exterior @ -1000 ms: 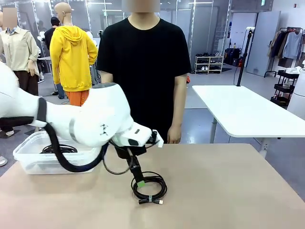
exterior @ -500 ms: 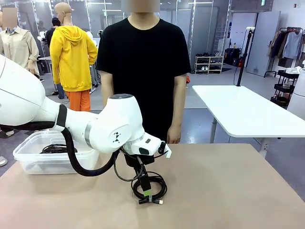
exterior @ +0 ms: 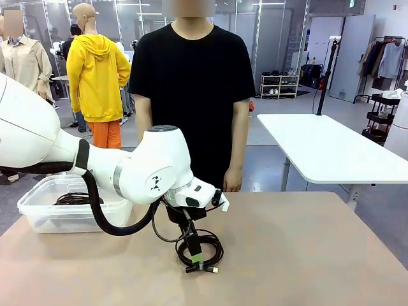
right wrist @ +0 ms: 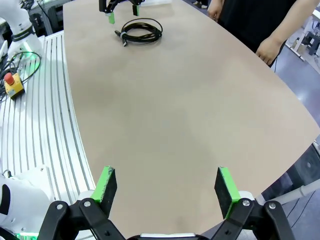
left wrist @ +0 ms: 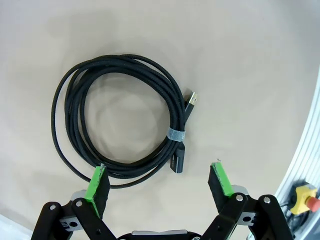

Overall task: Organize and store the cables.
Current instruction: Place the USB Extension Cable into the Organizing box.

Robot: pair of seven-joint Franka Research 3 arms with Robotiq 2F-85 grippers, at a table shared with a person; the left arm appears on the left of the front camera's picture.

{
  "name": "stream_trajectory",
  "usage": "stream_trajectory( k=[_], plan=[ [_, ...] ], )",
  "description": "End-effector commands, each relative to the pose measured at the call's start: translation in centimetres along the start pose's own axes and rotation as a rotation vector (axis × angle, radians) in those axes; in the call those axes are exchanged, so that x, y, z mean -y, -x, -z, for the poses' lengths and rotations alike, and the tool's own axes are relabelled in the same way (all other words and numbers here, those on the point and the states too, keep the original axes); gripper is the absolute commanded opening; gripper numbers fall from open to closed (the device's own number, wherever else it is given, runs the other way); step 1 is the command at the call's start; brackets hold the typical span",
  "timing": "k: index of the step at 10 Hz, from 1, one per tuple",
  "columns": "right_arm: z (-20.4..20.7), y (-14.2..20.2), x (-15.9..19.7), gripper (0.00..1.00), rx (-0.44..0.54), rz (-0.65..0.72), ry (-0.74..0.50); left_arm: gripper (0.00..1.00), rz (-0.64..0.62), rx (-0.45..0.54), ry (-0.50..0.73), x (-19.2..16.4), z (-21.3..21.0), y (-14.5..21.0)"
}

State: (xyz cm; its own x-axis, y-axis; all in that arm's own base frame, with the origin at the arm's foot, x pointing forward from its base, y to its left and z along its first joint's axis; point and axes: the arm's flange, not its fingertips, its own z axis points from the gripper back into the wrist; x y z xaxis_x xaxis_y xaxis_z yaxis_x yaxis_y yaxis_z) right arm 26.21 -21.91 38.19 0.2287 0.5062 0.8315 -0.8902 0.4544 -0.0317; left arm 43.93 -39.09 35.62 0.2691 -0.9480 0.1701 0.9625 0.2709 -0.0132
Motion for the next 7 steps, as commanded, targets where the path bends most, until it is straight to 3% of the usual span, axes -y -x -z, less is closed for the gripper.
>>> stream_trajectory(
  k=[1,5,7],
  plan=[
    [-0.1,0.0,0.2,1.0,0.017,-0.003,0.003,1.0,0.0,0.0,0.0,0.0,0.0,0.0],
    [-0.1,0.0,0.2,1.0,0.017,-0.003,0.003,1.0,0.13,0.049,-0.08,4.5,1.0,-1.3],
    [-0.1,0.0,0.2,1.0,0.017,-0.003,0.003,1.0,0.149,-0.034,-0.113,4.6,2.5,-1.4]
  ],
)
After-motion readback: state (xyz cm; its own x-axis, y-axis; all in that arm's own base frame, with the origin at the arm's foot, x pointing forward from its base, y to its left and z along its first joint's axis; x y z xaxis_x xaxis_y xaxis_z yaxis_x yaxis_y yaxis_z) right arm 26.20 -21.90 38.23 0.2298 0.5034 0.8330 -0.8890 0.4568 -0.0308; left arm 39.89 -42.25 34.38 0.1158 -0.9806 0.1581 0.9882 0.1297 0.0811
